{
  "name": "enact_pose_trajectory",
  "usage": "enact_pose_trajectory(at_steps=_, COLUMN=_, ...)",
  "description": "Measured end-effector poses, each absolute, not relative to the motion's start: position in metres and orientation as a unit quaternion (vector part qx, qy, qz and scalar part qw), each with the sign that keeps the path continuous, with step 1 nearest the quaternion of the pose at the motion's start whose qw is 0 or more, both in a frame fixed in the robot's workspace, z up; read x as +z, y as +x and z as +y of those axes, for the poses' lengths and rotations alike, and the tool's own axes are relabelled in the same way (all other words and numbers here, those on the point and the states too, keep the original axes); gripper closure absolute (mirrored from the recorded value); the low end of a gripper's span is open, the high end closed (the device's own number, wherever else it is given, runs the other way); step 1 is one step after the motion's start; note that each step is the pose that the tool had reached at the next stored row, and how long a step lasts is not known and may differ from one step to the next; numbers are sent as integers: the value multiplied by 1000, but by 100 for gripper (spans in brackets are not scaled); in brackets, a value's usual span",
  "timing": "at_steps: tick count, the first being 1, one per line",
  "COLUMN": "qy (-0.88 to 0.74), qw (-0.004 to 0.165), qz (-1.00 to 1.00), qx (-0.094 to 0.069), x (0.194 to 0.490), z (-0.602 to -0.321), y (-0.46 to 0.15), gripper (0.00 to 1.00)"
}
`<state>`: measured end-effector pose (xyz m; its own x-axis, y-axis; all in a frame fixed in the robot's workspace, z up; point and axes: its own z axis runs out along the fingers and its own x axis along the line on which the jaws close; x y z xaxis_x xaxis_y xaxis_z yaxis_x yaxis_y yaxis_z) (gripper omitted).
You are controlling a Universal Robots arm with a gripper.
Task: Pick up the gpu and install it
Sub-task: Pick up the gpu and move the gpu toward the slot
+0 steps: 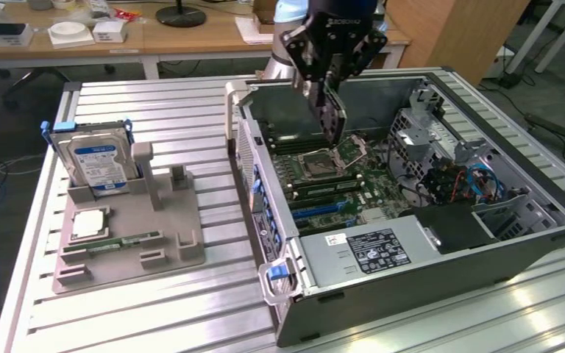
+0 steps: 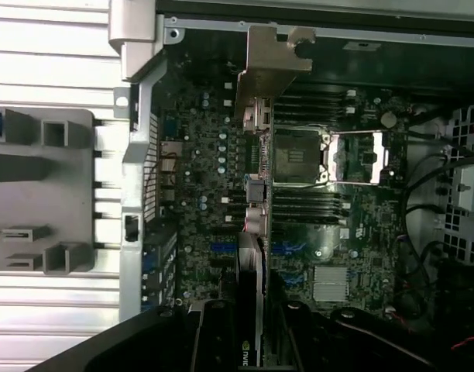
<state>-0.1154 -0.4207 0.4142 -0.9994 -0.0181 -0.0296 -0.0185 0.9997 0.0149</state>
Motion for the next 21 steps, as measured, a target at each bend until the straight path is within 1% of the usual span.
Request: enact_pose_trajectory(at_steps=21, qy=-9, qw=18, qz=1000, qx=8, x=407, z=-421, y=-20, gripper=74)
